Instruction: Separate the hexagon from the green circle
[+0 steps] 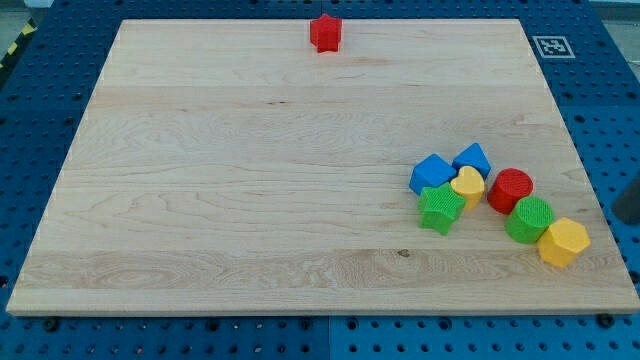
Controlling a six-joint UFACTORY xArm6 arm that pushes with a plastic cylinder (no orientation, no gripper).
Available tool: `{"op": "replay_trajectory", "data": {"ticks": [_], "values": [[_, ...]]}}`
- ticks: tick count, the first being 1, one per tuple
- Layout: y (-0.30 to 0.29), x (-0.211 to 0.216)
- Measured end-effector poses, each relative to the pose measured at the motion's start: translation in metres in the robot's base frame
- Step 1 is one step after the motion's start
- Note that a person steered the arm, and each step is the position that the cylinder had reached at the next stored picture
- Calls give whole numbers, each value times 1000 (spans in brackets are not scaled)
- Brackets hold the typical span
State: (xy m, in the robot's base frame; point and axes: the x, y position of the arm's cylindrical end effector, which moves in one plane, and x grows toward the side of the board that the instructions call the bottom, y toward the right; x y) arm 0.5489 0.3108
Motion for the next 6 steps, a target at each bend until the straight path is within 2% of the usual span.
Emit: {"op": "replay_trajectory", "data": {"ticks": [2, 4, 5, 6], "values": [[-26, 8], [-106, 31], [-109, 37], [-78, 37]]}}
